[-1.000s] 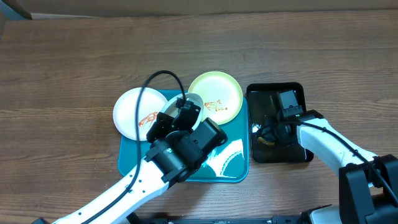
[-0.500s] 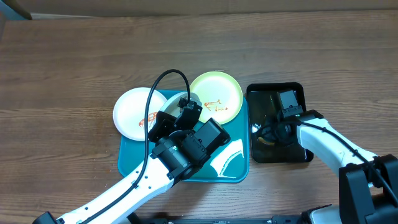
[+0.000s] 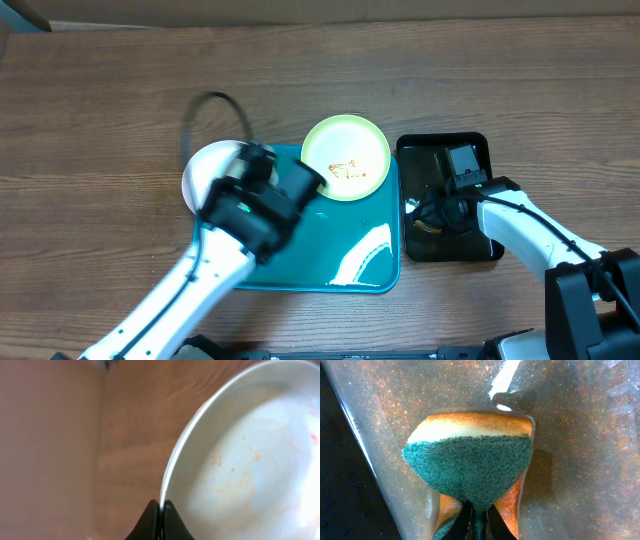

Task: Clean dirty plates on tray and stack at the side
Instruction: 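Place the white plate on the table left of the tray and release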

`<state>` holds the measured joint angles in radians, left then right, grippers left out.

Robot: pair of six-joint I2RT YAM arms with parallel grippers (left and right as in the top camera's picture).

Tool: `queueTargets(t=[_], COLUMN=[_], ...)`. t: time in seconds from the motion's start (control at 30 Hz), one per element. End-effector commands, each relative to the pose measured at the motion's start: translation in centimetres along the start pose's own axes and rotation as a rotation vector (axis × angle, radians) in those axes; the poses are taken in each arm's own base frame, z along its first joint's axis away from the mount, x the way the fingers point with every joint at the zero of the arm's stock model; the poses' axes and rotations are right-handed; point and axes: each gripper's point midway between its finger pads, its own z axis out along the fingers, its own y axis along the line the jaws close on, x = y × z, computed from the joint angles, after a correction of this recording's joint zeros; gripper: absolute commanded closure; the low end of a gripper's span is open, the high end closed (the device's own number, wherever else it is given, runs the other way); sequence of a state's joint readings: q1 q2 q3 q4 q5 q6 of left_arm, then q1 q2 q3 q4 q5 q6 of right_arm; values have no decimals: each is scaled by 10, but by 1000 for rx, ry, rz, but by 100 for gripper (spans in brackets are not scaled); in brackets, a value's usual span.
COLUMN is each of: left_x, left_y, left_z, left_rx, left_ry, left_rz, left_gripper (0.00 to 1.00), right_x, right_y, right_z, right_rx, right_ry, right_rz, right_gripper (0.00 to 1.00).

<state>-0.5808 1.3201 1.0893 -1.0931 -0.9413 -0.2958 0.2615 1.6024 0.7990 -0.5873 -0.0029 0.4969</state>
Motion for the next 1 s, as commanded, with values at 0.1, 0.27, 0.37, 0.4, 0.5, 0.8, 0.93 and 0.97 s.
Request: queueTargets(t=[0.1,0.27,0.37,0.4,0.5,0.8,0.93,0.97], left_x=[1,32,58,64,88,141,156,158], left_y=[54,94,117,123,141,152,135,130], left_z=[35,71,92,98,115,173,191,195], left_rx=[196,179,151,146,101,89,108,117], left_ry=[196,318,393,410,471,627,715,732], left_rz=[-428,-646,-773,-810,-926,-1156,-1140,-1136], left_gripper=[96,96,96,96,96,96,96,96], right_x=[33,33,33,33,34,37,40,40], right_y=[-7,-8,-8,-8,-8,-10,-12,-12], right_z=[17,17,17,17,17,16,16,16], right_rx=[5,7,7,7,8,17,23,25], right_ry=[121,123,124,124,125,140,149,152], right_rz=[-7,-7,-7,-7,-7,-6,-6,-5], right_gripper=[96,96,96,96,96,96,96,96])
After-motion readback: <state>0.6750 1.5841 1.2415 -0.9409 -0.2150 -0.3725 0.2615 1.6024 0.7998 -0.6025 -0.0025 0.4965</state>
